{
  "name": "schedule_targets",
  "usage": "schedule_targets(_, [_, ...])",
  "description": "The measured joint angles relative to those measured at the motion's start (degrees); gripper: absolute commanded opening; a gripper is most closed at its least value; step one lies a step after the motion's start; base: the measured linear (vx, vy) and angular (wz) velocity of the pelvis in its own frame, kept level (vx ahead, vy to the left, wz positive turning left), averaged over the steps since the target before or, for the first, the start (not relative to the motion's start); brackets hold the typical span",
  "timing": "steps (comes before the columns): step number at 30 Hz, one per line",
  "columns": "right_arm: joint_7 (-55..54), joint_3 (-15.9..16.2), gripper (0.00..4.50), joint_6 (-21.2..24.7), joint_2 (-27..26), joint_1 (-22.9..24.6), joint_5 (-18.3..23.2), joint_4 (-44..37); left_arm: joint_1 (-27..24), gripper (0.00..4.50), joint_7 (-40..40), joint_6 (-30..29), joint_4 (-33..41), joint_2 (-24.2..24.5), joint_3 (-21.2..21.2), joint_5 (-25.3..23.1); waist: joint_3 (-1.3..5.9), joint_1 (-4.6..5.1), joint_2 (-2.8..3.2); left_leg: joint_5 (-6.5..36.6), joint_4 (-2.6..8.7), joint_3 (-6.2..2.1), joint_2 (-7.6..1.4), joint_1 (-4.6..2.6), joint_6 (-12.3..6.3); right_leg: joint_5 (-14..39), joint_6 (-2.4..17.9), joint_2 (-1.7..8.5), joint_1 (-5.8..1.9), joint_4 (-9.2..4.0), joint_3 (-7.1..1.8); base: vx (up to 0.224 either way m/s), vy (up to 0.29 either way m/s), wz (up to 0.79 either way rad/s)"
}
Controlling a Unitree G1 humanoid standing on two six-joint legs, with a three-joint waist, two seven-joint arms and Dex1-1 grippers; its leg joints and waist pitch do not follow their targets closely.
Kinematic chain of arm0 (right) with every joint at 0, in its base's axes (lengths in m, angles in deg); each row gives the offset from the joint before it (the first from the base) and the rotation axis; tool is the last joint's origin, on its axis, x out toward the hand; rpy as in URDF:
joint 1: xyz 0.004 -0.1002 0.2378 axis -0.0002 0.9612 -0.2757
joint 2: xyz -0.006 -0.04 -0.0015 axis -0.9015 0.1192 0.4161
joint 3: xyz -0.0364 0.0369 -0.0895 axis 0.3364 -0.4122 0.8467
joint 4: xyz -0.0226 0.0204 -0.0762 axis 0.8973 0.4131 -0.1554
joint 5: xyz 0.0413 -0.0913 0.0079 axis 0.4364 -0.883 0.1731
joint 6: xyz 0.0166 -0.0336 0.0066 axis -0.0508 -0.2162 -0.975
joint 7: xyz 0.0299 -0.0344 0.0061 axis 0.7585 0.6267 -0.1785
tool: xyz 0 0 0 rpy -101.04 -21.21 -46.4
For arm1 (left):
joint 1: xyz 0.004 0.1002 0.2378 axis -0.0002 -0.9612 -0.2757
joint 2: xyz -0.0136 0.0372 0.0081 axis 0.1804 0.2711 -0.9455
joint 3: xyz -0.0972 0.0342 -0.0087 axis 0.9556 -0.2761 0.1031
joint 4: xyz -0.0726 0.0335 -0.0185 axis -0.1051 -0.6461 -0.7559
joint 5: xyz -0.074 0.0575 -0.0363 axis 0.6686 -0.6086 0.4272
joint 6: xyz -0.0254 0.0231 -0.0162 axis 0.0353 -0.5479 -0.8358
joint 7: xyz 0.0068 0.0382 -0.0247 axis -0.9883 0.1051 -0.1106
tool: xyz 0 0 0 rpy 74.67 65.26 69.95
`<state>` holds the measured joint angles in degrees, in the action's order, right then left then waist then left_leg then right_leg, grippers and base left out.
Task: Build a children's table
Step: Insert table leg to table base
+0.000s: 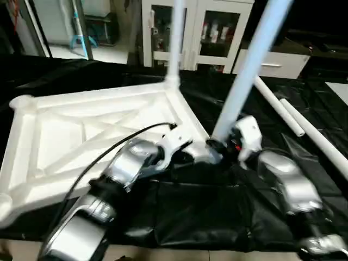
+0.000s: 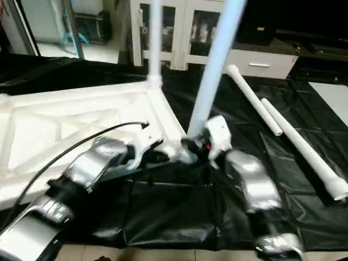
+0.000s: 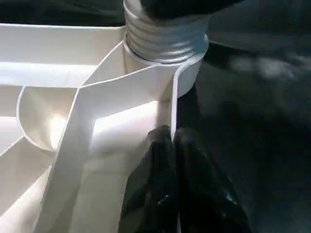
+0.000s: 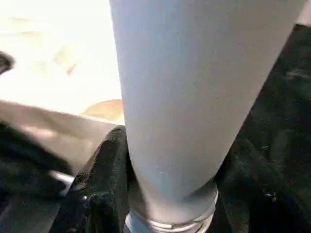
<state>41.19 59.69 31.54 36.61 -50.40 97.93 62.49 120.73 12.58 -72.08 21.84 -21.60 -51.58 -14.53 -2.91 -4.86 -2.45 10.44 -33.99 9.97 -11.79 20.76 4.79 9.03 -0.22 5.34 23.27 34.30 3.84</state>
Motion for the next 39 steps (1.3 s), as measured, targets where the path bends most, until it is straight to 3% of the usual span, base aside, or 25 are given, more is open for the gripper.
schedule_targets(5, [-11.59, -0.12, 2.05, -0.83, -4.67, -3.17, -3.79, 4.03, 2.39, 0.00, -6.84, 0.65, -4.67, -2.38, 1.10, -1.33, 0.02, 0.20, -0.03, 0.00, 0.07, -0.05, 0.01, -0.19, 0.01, 0.00, -0.01, -0.02, -0.08, -0.19, 0.04, 0.000, 0.000, 0.00])
schedule_targets(9, [-25.00, -2.70, 2.04, -2.62, -10.79, -5.85, -5.83, 8.12, 4.24, 0.00, -11.72, 1.93, -8.43, -4.52, 1.68, -1.65, 0.02, 0.37, -0.02, 0.00, 0.08, -0.09, 0.08, -0.18, 0.02, -0.01, -0.01, -0.02, -0.02, -0.27, -0.01, 0.000, 0.000, 0.00])
schedule_targets(18, [-25.42, -5.14, 2.02, -5.89, -12.12, -5.58, -3.80, 8.26, 4.28, 0.00, -11.80, 3.39, -8.42, -4.51, 2.03, -1.56, 0.02, -0.06, -0.02, 0.02, 0.55, -0.02, 0.04, -0.13, 0.05, -0.13, 0.17, -0.08, 0.16, -0.26, 0.01, 0.000, 0.000, 0.00])
schedule_targets(24, [-22.38, -6.06, 2.01, -5.60, -11.41, -5.68, -2.40, 8.27, 4.39, 0.00, -11.15, 4.68, -9.14, -4.18, 2.01, -1.57, -0.02, -0.01, 0.01, 0.01, 0.54, 0.03, 0.04, -0.13, 0.05, -0.13, 0.18, -0.07, 0.18, -0.27, -0.04, 0.000, 0.000, 0.00])
schedule_targets(32, [-10.78, -5.93, 1.99, 1.84, -6.30, -5.88, 2.06, 3.67, 3.83, 0.00, -4.22, 6.84, -6.87, -0.50, 0.75, -1.66, -0.17, -0.21, 0.21, -0.02, 0.59, 0.05, 0.03, 0.25, 0.08, -0.16, 0.21, -0.08, 0.59, -0.21, -0.03, 0.000, 0.000, 0.00])
schedule_targets(35, [-0.07, -4.56, 1.99, 6.77, -0.51, -5.78, 6.60, -1.31, 2.24, 0.00, 0.97, 8.01, -3.10, 2.40, -1.36, -1.80, -0.22, -0.43, 0.27, -0.01, 0.59, 0.06, 0.03, 0.34, 0.06, -0.15, 0.21, -0.07, 0.65, -0.25, -0.02, 0.000, 0.000, 0.00])
schedule_targets(37, [8.08, -4.23, 1.99, 9.12, 5.81, -5.85, 9.29, -5.10, 1.69, 0.00, 3.99, 9.66, -1.98, 3.65, -2.56, -1.88, -0.22, -1.34, 0.28, -0.01, 0.56, 0.07, 0.03, 0.34, 0.05, -0.13, 0.22, -0.06, 0.61, -0.25, -0.01, 0.000, 0.000, 0.00])
schedule_targets(39, [13.37, -4.80, 1.99, 10.04, 9.42, -6.04, 10.86, -7.29, 1.53, 0.00, 5.51, 10.93, -1.93, 4.64, -2.95, -2.20, -0.20, -1.64, 0.25, -0.02, 0.51, 0.08, 0.01, 0.26, 0.06, -0.14, 0.23, -0.06, 0.52, -0.19, -0.02, 0.000, 0.000, 0.00])
